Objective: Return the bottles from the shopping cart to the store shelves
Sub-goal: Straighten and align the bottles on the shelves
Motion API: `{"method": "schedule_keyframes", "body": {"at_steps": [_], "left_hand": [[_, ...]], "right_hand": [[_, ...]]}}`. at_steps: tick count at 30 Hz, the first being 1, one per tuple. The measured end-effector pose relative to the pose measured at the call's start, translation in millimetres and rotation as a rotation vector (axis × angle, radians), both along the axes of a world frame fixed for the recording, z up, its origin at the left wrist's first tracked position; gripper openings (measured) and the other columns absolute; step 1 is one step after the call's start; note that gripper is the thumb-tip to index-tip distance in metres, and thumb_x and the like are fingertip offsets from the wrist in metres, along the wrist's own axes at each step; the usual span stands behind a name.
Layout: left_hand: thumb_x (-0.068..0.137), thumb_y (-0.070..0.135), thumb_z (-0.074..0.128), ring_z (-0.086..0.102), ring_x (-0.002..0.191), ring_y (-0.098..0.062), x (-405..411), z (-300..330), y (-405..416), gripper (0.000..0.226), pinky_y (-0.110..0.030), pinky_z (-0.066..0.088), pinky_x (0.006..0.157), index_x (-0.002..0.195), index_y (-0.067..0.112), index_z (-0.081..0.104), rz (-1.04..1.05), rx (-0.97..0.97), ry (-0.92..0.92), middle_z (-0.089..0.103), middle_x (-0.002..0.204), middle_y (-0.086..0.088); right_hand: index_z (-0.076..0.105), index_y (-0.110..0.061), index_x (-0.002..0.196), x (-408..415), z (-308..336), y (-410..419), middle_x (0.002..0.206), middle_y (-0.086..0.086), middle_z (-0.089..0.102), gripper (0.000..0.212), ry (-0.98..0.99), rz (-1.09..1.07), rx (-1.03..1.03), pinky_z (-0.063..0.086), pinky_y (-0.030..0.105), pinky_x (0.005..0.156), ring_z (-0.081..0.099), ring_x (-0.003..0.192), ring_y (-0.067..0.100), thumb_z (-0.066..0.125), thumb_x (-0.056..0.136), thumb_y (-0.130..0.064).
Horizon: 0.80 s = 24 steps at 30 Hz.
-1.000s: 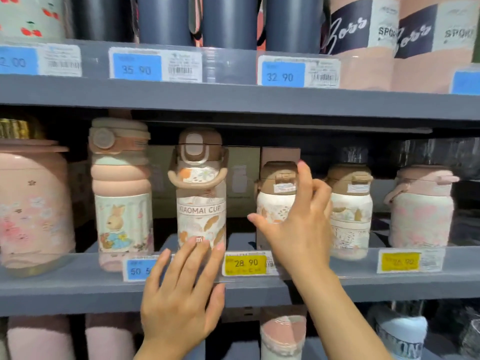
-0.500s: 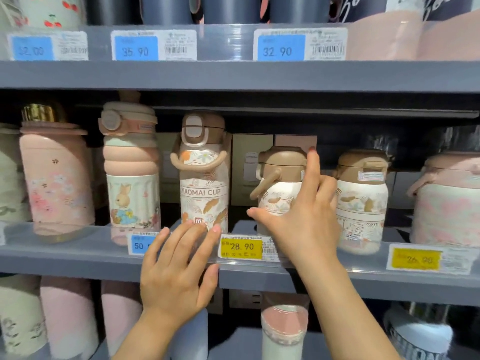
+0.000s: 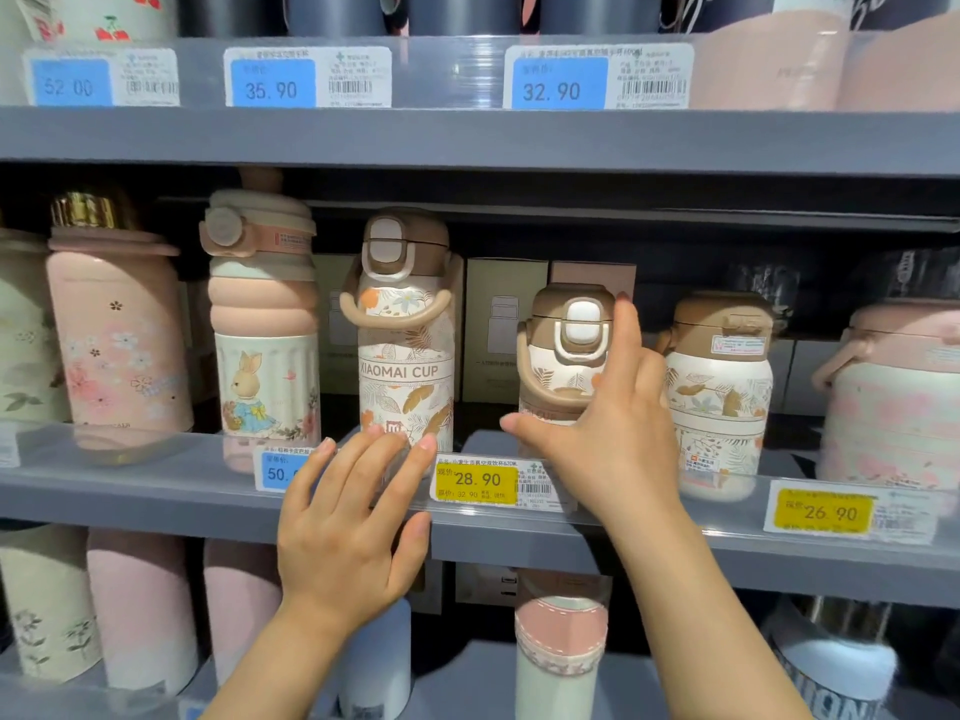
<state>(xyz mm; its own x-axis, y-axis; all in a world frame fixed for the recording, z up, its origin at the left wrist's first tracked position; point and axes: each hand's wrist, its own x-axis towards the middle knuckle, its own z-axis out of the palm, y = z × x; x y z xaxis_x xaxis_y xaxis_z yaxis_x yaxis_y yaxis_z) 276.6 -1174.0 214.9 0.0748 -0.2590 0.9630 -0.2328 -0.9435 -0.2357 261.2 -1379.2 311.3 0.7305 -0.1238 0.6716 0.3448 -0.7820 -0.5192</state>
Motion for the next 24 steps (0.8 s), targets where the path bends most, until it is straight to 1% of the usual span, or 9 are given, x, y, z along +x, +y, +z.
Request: {"method": "schedule_keyframes", "body": {"at_steps": [3, 6, 9, 11, 17, 19, 21, 23, 24], "left_hand": [[0.098, 0.036, 0.030, 0.051, 0.120, -0.025, 0.8, -0.4, 0.9, 0.045, -0.042, 0.032, 0.106, 0.135, 0.020, 0.049, 0.001, 0.005, -0.003, 0.053, 0.127, -0.005], [0.097, 0.036, 0.030, 0.052, 0.119, -0.026, 0.7, -0.3, 0.1, 0.044, -0.041, 0.031, 0.107, 0.134, 0.020, 0.050, -0.001, -0.001, -0.009, 0.054, 0.126, -0.005], [0.097, 0.035, 0.031, 0.052, 0.118, -0.026, 1.1, -0.1, -0.9, 0.044, -0.040, 0.031, 0.107, 0.133, 0.019, 0.051, 0.005, -0.005, -0.020, 0.056, 0.124, -0.007], [0.097, 0.035, 0.031, 0.053, 0.118, -0.026, 1.0, -0.4, -0.6, 0.044, -0.040, 0.031, 0.107, 0.133, 0.019, 0.050, 0.003, -0.001, -0.018, 0.057, 0.123, -0.008], [0.097, 0.035, 0.032, 0.052, 0.119, -0.026, 2.0, -0.8, 0.6, 0.045, -0.042, 0.033, 0.104, 0.134, 0.019, 0.050, 0.004, 0.010, -0.022, 0.056, 0.125, -0.008], [0.097, 0.035, 0.032, 0.053, 0.119, -0.027, 1.9, -1.1, 2.0, 0.045, -0.043, 0.035, 0.103, 0.135, 0.019, 0.050, 0.006, 0.019, -0.025, 0.058, 0.124, -0.009], [0.097, 0.035, 0.032, 0.052, 0.119, -0.027, 1.5, -1.5, 3.5, 0.046, -0.042, 0.033, 0.104, 0.136, 0.018, 0.048, 0.009, 0.034, -0.027, 0.056, 0.126, -0.008], [0.097, 0.035, 0.031, 0.051, 0.120, -0.027, 1.2, -1.4, 2.6, 0.046, -0.041, 0.031, 0.106, 0.137, 0.019, 0.047, 0.009, 0.030, -0.021, 0.052, 0.128, -0.007], [0.097, 0.035, 0.031, 0.051, 0.120, -0.027, 1.0, -1.5, 2.0, 0.046, -0.041, 0.031, 0.106, 0.137, 0.019, 0.047, 0.008, 0.024, -0.022, 0.052, 0.128, -0.007]], "right_hand": [[-0.010, -0.034, 0.149, 3.0, -0.1, 3.1, 0.140, 0.009, 0.027, 0.125, -0.002, -0.060, -0.053, 0.043, 0.038, 0.091, 0.042, 0.124, 0.032, 0.083, 0.067, -0.045], [-0.006, -0.033, 0.150, 4.8, -0.4, 2.8, 0.137, 0.010, 0.030, 0.124, -0.024, -0.067, -0.044, 0.043, 0.037, 0.090, 0.045, 0.120, 0.033, 0.085, 0.065, -0.043], [-0.002, -0.031, 0.150, 5.6, 0.3, 8.8, 0.133, 0.009, 0.032, 0.125, -0.055, -0.086, -0.079, 0.044, 0.036, 0.089, 0.046, 0.117, 0.033, 0.085, 0.062, -0.048], [-0.003, -0.032, 0.149, 6.4, 1.5, 13.4, 0.132, 0.009, 0.031, 0.124, -0.049, -0.099, -0.106, 0.045, 0.035, 0.089, 0.045, 0.117, 0.031, 0.083, 0.063, -0.052], [-0.007, -0.033, 0.147, 6.5, 2.7, 15.7, 0.134, 0.008, 0.028, 0.124, -0.035, -0.107, -0.103, 0.046, 0.036, 0.088, 0.041, 0.121, 0.029, 0.082, 0.063, -0.055], [-0.005, -0.032, 0.149, 5.8, 1.6, 14.1, 0.135, 0.007, 0.028, 0.125, -0.059, -0.080, -0.094, 0.043, 0.036, 0.093, 0.037, 0.124, 0.029, 0.080, 0.062, -0.059], [0.001, -0.030, 0.151, 1.1, -1.9, 9.5, 0.137, 0.006, 0.028, 0.122, -0.138, -0.013, -0.056, 0.034, 0.029, 0.098, 0.031, 0.126, 0.024, 0.078, 0.062, -0.061], [0.013, -0.027, 0.151, -8.0, -5.9, -3.2, 0.138, 0.005, 0.031, 0.108, -0.281, 0.018, -0.006, 0.024, 0.019, 0.097, 0.029, 0.125, 0.019, 0.076, 0.068, -0.057], [0.022, -0.023, 0.149, -13.2, -6.9, -12.6, 0.138, 0.006, 0.036, 0.098, -0.372, -0.013, 0.005, 0.022, 0.016, 0.097, 0.031, 0.124, 0.019, 0.073, 0.072, -0.054]]}}
